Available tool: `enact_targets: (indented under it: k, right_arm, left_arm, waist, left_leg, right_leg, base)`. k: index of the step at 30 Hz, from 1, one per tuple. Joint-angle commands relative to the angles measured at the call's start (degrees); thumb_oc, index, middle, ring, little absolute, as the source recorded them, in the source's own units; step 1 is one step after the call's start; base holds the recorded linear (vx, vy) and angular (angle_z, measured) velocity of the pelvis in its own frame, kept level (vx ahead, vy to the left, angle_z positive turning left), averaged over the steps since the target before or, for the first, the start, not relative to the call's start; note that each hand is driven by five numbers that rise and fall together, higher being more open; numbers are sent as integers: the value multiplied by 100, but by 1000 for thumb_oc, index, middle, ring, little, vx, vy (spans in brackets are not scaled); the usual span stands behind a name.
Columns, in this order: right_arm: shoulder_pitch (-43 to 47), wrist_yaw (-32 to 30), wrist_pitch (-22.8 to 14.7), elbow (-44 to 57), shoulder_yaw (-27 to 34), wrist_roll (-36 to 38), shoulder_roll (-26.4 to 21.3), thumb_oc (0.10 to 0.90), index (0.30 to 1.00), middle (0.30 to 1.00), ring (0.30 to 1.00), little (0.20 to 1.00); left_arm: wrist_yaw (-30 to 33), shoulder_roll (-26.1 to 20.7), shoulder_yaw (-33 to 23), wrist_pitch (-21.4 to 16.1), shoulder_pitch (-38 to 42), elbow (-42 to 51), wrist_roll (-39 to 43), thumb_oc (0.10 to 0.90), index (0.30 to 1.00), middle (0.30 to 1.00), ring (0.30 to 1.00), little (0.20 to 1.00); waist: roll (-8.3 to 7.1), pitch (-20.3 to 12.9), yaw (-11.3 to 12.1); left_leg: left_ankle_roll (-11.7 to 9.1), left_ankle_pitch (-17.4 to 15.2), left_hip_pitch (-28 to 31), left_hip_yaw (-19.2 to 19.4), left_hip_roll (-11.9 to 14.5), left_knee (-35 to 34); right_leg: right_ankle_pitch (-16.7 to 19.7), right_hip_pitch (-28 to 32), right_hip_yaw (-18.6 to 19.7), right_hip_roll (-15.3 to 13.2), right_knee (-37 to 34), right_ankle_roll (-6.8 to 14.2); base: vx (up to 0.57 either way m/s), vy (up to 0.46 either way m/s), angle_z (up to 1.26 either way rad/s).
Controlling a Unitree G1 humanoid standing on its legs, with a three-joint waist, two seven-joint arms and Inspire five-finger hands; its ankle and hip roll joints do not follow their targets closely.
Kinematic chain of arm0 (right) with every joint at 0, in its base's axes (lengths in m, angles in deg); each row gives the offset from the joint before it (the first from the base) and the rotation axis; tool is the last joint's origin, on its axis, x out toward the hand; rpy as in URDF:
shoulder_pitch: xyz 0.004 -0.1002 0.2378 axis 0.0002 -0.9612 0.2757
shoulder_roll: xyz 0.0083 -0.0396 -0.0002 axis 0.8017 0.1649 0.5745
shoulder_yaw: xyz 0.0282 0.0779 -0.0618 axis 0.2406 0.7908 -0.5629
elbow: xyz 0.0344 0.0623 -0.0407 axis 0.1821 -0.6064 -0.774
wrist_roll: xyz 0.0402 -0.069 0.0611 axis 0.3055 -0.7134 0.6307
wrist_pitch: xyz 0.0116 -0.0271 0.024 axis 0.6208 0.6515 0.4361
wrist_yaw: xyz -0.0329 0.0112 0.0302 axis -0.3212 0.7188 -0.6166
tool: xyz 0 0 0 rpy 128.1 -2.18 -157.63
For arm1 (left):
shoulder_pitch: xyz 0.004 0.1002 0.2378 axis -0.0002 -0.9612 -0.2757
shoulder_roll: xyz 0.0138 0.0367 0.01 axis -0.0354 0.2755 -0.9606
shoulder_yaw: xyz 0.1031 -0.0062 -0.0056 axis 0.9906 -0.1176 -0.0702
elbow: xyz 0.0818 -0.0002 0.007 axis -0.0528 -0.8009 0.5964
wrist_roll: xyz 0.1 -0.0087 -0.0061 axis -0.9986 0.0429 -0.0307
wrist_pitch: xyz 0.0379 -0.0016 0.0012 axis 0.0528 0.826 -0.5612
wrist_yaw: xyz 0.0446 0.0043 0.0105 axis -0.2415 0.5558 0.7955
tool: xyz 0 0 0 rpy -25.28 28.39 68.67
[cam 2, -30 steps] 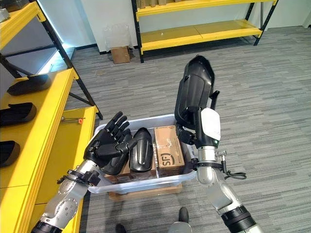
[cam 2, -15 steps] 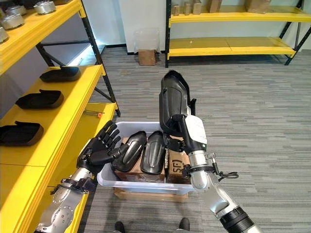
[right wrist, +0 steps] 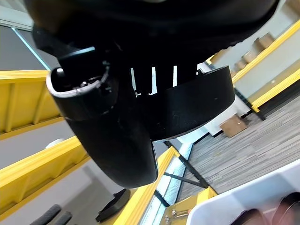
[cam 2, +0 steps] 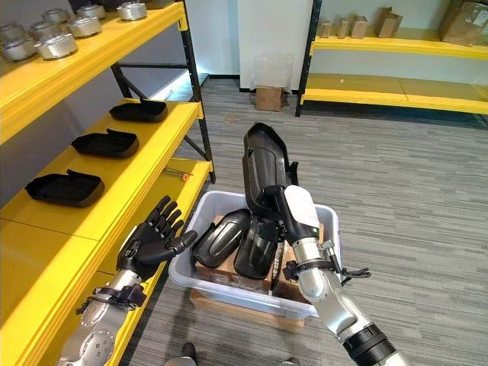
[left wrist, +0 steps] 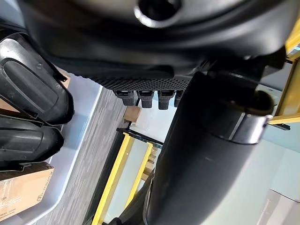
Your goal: Move parts from the plastic box to the shelf.
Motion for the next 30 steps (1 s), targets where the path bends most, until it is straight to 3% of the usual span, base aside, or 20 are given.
enact_targets:
  k: [1, 9, 11, 13, 15, 16, 17, 18, 19, 20, 21, 22, 25, 26, 30]
  right_arm:
    - [1088, -334, -738, 687, 179, -138, 13, 400, 300, 300, 300, 300]
    - [1184, -105, -785, 766, 113, 26, -28, 400, 300, 300, 300, 300]
    - [1147, 76, -800, 830, 143, 80, -38, 400, 300, 300, 300, 300]
    - [1016, 277, -769, 976, 105, 13, 47, 400, 300, 300, 300, 300]
    - [882, 279, -700, 1084, 120, -63, 108, 400, 300, 300, 300, 300]
    - [860, 280, -690, 1103, 123, -69, 114, 400, 300, 300, 300, 300]
    - [759, 213, -591, 1179, 118, -175, 135, 400, 300, 300, 300, 300]
    - [690, 145, -589, 1221, 109, -270, 107, 400, 300, 300, 300, 300]
    - [656, 20, -637, 1200, 86, -361, 60, 400, 300, 300, 300, 300]
    - [656, -3, -654, 1187, 79, -367, 49, 400, 300, 300, 300, 300]
    - [717, -130, -744, 1138, 46, -322, 2, 400, 300, 300, 300, 300]
    - [823, -213, -884, 1020, 16, -329, -5, 400, 300, 300, 300, 300]
    - [1073, -349, -937, 910, -45, -411, -64, 400, 300, 300, 300, 300]
    - [1120, -454, -894, 946, 63, -523, -158, 400, 300, 300, 300, 300]
    - [987, -640, -712, 1129, 189, -777, -197, 400, 300, 300, 300, 300]
  left_arm:
    - [-322, -228, -204, -707, 375, 577, 69, 900, 1000, 1000, 1000, 1000]
    - [-145, -337, -382, -865, 224, 560, -162, 900, 1000, 1000, 1000, 1000]
    - [74, -364, -443, -1020, 146, 590, -126, 900, 1000, 1000, 1000, 1000]
    - [26, -242, -661, -883, -45, 693, 267, 900, 1000, 1000, 1000, 1000]
    - [-286, -195, -659, -763, -98, 676, 434, 900, 1000, 1000, 1000, 1000]
    - [-310, -191, -656, -753, -104, 671, 450, 900, 1000, 1000, 1000, 1000]
    - [-363, -151, -530, -772, -81, 580, 478, 900, 1000, 1000, 1000, 1000]
    - [-317, -129, -407, -788, -31, 516, 481, 900, 1000, 1000, 1000, 1000]
    - [-281, -103, -255, -863, 41, 440, 430, 900, 1000, 1000, 1000, 1000]
    - [-269, -97, -226, -876, 60, 426, 425, 900, 1000, 1000, 1000, 1000]
    - [-180, -89, -108, -926, 142, 444, 372, 900, 1000, 1000, 1000, 1000]
    - [-38, -118, -25, -1009, 229, 480, 279, 900, 1000, 1000, 1000, 1000]
    - [28, -152, -4, -1051, 362, 498, 340, 900, 1000, 1000, 1000, 1000]
    - [-99, -112, 14, -1061, 452, 428, 365, 900, 1000, 1000, 1000, 1000]
    - [-125, -161, 66, -930, 515, 459, 111, 900, 1000, 1000, 1000, 1000]
  waist:
    - [-226, -116, -65]
    - [-156, -24, 35]
    - [-156, 29, 68]
    - [-139, 95, 101]
    - [-120, 117, 14]
    - [-120, 119, 1]
    - [-150, 94, -154]
    - [-203, 54, -263]
    - [-216, 13, -353]
    - [-213, 3, -364]
    - [-245, -43, -407]
    - [-295, -64, -368]
    - [-360, -202, -274]
    - [-340, -506, -270]
    - [-237, -659, -290]
  left_leg:
    - [-312, 321, -136, -203, 229, 22]
    - [-238, 133, -266, -381, 25, 428]
    - [-253, 205, -326, -476, 28, 522]
    - [-309, 482, -307, -478, 174, 435]
    - [-376, 683, -342, 108, 424, 312]
    - [-386, 708, -339, 200, 456, 292]
    - [-454, 817, -350, 1069, 641, 244]
    - [-579, 825, -319, 1420, 729, 312]
    - [-615, 802, -276, 1793, 897, 633]
    - [-622, 781, -274, 1847, 931, 720]
    - [-528, 440, -173, 2168, 968, 1157]
    - [-461, 158, -120, 2175, 876, 1626]
    - [-376, -165, -53, 2121, 666, 2209]
    - [-299, -394, 296, 2113, 370, 1987]
    - [-201, -512, 607, 2333, 222, 1241]
  right_leg:
    - [-720, 706, -35, 509, -76, -493]
    - [-994, 548, -67, 555, 505, -561]
    - [-1072, 534, -88, 613, 632, -605]
    - [-1103, 556, -151, 660, 712, -604]
    - [-1051, 633, -436, 624, 674, -580]
    - [-1040, 652, -477, 617, 656, -575]
    - [-863, 763, -859, 524, 412, -515]
    - [-811, 853, -980, 463, 227, -451]
    - [-764, 868, -1166, 415, 114, -468]
    - [-760, 866, -1196, 410, 96, -475]
    - [-708, 796, -1343, 356, -59, -524]
    - [-685, 745, -1370, 361, -216, -569]
    - [-656, 637, -1448, 447, -496, -662]
    - [-636, 334, -1692, 326, -427, -679]
    - [-522, 116, -2001, 34, -140, -549]
  base:
    - [0, 0, 0]
    - [-25, -32, 0]
    - [12, -68, 9]
    - [55, -50, 9]
    - [33, -15, 22]
    - [-32, -7, 70]
    - [-52, -28, 113]
    - [-150, -55, 112]
    - [-129, -56, 111]
    - [-260, -54, 145]
    - [-279, -26, 128]
    - [-321, -15, 114]
    - [-247, 181, 47]
    - [-280, 488, 96]
    - [-97, 317, 103]
